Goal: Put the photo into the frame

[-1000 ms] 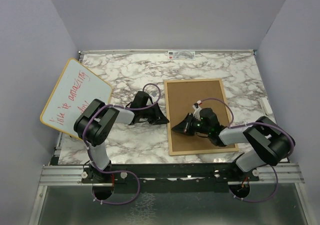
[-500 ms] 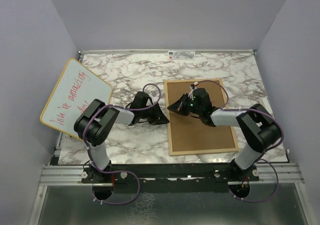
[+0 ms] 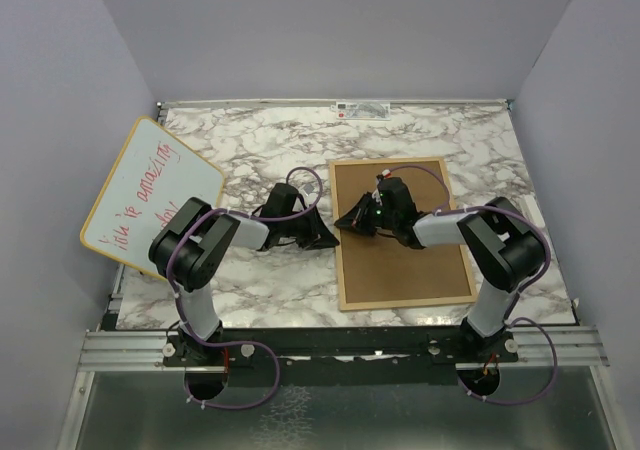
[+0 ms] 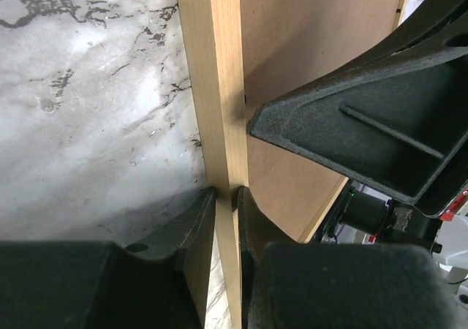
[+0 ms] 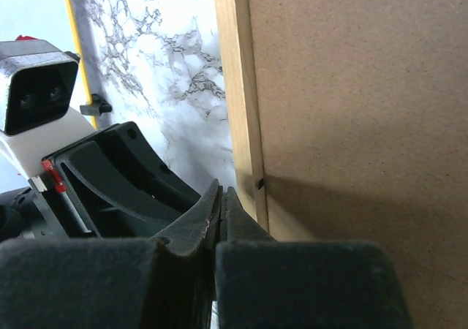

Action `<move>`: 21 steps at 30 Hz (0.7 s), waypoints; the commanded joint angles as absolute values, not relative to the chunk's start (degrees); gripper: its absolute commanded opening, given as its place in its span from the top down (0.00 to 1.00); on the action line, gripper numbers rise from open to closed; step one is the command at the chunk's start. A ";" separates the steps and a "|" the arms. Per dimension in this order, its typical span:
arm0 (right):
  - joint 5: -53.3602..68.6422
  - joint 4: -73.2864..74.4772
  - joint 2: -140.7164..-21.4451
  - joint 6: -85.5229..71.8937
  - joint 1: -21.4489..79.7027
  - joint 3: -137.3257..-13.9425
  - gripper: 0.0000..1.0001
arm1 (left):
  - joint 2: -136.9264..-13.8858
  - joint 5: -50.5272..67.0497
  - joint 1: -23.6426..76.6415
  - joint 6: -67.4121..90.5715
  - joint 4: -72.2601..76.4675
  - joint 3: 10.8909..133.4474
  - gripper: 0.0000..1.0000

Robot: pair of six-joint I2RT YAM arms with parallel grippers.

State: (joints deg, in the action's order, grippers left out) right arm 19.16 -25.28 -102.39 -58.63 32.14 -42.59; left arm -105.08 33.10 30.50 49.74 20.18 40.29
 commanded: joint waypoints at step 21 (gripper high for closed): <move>17.29 -23.81 -105.34 -56.19 29.28 -41.13 0.99 | -114.25 17.85 31.82 43.33 2.74 34.76 0.85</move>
